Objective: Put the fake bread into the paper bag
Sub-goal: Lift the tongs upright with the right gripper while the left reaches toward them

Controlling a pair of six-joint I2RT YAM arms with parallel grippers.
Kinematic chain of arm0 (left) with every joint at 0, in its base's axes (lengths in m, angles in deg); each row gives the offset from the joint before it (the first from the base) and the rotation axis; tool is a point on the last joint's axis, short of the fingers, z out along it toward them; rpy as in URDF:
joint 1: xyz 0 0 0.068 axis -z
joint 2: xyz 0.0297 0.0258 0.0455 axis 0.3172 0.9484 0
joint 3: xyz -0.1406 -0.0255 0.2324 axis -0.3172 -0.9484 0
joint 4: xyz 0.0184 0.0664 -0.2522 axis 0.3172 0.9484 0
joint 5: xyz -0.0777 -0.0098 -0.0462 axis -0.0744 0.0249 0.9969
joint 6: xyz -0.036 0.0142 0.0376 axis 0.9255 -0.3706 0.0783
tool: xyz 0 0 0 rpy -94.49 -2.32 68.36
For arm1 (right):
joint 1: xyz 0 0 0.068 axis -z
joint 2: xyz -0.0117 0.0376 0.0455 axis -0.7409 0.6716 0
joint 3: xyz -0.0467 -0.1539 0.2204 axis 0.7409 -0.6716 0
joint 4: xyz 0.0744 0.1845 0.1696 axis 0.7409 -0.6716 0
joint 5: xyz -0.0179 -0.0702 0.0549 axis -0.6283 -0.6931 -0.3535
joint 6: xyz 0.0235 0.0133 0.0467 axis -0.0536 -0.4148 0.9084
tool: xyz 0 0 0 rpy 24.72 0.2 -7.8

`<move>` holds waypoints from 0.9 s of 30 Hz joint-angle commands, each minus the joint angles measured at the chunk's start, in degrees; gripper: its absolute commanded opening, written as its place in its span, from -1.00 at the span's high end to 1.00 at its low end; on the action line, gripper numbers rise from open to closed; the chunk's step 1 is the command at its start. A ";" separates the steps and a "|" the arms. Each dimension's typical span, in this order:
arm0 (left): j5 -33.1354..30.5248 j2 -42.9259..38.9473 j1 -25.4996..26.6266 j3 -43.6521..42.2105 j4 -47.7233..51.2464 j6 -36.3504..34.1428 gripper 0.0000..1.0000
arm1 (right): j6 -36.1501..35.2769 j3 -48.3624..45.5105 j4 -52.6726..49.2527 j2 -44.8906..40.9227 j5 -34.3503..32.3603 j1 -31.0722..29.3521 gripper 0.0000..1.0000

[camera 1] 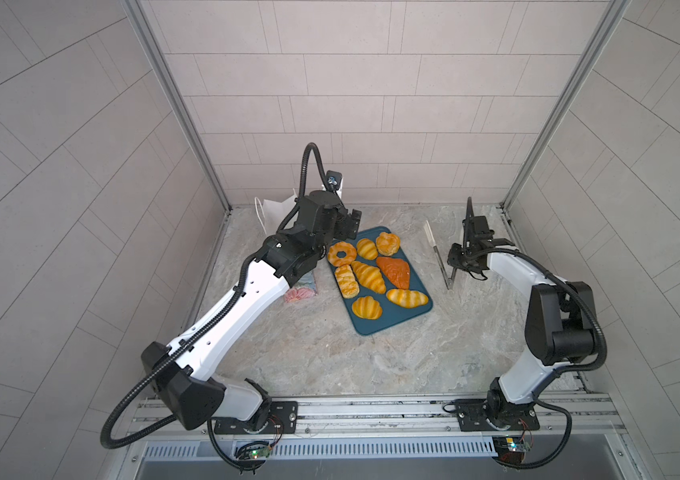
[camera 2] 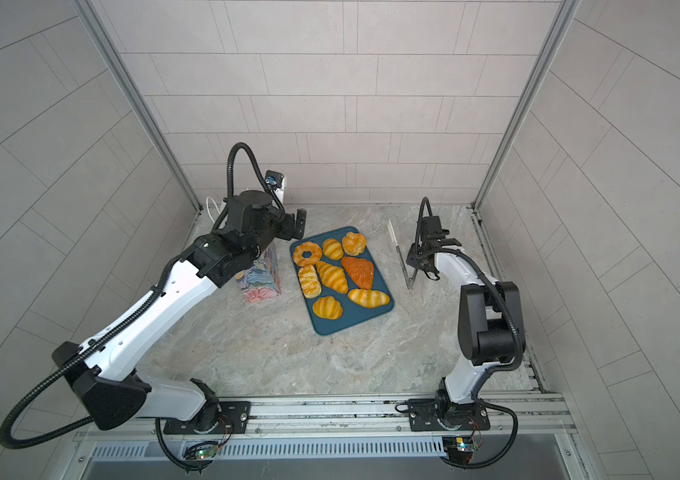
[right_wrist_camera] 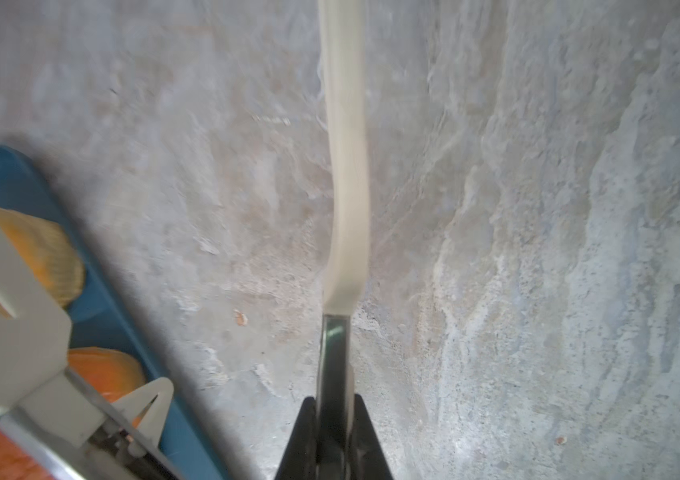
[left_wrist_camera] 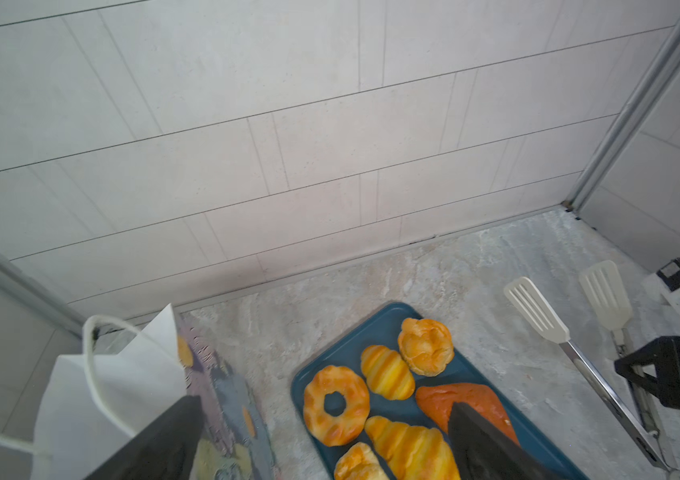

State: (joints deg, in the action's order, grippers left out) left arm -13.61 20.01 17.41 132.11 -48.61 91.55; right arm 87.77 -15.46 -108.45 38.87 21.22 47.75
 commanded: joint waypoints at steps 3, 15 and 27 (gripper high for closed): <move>18.80 4.38 -5.36 4.95 -6.67 4.88 -1.00 | -2.65 8.26 -1.70 -1.49 14.00 0.88 1.00; 42.10 23.57 -6.54 21.78 -6.97 8.62 -0.95 | 1.64 20.65 0.68 4.99 32.20 0.85 1.00; 49.72 31.37 -6.73 24.87 -15.08 16.45 -0.54 | 8.13 25.06 4.32 7.54 44.13 -0.50 1.00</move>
State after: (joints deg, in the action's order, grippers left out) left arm 32.77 51.20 10.87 153.97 -58.82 105.41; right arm 93.23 7.32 -107.56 45.91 59.51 47.93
